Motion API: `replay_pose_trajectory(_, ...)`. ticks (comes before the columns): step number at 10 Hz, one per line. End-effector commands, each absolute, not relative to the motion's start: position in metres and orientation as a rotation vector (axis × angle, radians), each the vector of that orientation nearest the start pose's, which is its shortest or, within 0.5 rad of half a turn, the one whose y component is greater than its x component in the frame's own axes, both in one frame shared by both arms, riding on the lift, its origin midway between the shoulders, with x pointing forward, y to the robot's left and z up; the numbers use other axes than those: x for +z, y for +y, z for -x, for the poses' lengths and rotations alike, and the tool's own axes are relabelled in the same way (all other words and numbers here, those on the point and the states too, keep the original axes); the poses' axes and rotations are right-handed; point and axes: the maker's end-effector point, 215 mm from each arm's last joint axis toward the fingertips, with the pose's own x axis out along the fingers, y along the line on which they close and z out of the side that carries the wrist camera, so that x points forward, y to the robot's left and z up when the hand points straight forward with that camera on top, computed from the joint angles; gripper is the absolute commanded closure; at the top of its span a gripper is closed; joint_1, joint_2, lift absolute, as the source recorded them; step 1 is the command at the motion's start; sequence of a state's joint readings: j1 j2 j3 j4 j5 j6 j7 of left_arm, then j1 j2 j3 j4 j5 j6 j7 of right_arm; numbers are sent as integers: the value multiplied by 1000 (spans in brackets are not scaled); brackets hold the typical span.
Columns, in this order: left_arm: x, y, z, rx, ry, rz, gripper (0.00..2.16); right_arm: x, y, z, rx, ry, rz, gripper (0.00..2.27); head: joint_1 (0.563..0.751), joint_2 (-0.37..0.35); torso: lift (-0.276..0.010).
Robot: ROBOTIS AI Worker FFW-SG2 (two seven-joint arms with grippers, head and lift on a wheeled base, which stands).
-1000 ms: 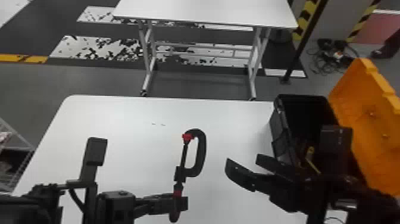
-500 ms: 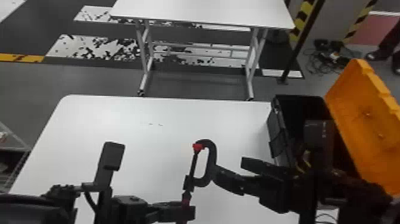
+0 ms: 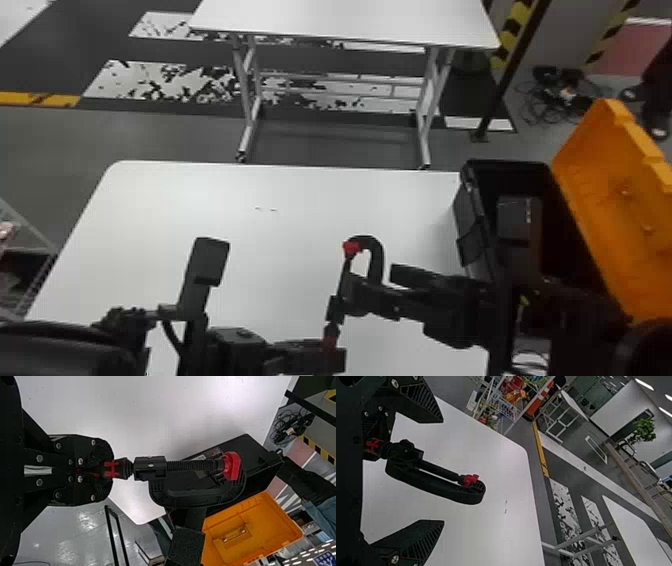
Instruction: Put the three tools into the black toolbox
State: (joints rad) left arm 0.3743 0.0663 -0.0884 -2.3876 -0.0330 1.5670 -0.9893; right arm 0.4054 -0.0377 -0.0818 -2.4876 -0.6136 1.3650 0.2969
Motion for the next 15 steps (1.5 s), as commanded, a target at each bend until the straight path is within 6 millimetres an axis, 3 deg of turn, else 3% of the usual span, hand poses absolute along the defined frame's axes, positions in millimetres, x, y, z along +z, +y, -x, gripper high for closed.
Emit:
replay_pose_trajectory(1,-419,35,-243,-939,1086,462,1919,-362,-49,-323,710,780,-476,103,695,-30,-51)
replay_pose_trajectory(2,-419,31,-241,-948,1090,458,1919,-362,-47,-323,713,782,-477,134,695,-28,-51)
replay_pose_trajectory(3,-419,25,-240,-960,1091,453,1919,-362,-44,-322,723,781,-482,363,695,-31,-51)
replay_pose_trajectory(4,-418,21,-238,-969,1092,449,1919,-362,-41,-321,734,782,-483,947,695,-36,-51)
replay_pose_trajectory(5,-417,17,-237,-978,1092,443,1919,-363,-40,-321,731,784,-480,2105,695,-40,-51)
replay_pose_trajectory(6,-418,17,-238,-975,1092,438,1919,-363,-41,-321,726,783,-476,2243,695,-43,-51)
replay_pose_trajectory(13,-423,21,-239,-953,1100,429,1851,-363,-54,-327,685,755,-473,2240,695,-65,-51)
replay_pose_trajectory(14,-424,22,-239,-947,1102,427,414,-363,-56,-327,680,753,-475,2240,695,-68,-51)
replay_pose_trajectory(15,-424,23,-239,-944,1101,428,-2,-363,-59,-328,671,750,-473,2240,695,-71,-51)
